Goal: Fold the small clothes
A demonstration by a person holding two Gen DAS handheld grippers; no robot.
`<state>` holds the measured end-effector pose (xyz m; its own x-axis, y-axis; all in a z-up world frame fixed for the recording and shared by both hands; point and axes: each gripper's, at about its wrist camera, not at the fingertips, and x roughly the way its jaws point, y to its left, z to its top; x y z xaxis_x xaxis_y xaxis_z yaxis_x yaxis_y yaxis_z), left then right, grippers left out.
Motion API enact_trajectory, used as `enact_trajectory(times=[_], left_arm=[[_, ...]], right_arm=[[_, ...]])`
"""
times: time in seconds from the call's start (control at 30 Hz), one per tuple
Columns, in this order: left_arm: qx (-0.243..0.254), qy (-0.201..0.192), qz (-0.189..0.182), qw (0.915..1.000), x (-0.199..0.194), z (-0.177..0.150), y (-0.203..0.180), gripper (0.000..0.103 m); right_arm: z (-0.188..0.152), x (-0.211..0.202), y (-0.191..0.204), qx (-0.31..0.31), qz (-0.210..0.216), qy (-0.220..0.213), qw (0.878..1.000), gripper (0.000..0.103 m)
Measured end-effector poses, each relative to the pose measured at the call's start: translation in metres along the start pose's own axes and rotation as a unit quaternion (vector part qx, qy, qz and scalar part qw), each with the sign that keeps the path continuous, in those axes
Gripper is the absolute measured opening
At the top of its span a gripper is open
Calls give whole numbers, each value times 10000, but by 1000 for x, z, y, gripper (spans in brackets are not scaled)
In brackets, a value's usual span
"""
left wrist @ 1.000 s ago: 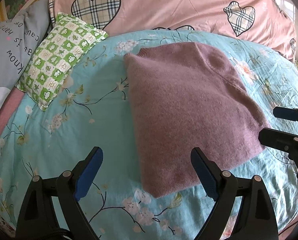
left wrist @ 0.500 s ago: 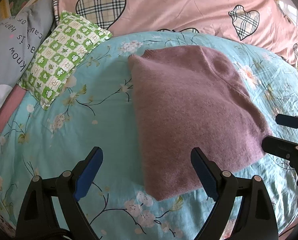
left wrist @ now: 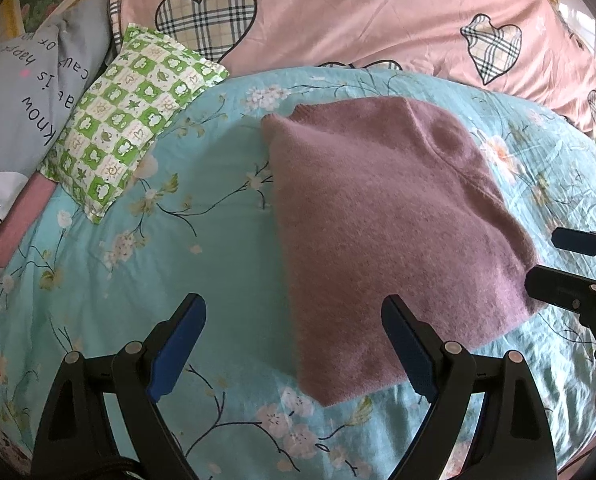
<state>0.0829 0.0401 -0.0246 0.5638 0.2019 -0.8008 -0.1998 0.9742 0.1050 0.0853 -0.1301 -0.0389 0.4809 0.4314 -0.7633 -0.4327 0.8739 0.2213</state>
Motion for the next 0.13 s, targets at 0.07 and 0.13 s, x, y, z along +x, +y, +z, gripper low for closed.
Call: enact_trajectory(times=[0.07,0.13], left_arm=[[-49,22,-9,10000,0,2,4,90],[-111,19,-13,9999,0,4,8,90]], right_arm=[[1,2,-2,11,-19,19,10000,103],[3,3,-4,37,-15,32,10000,103]])
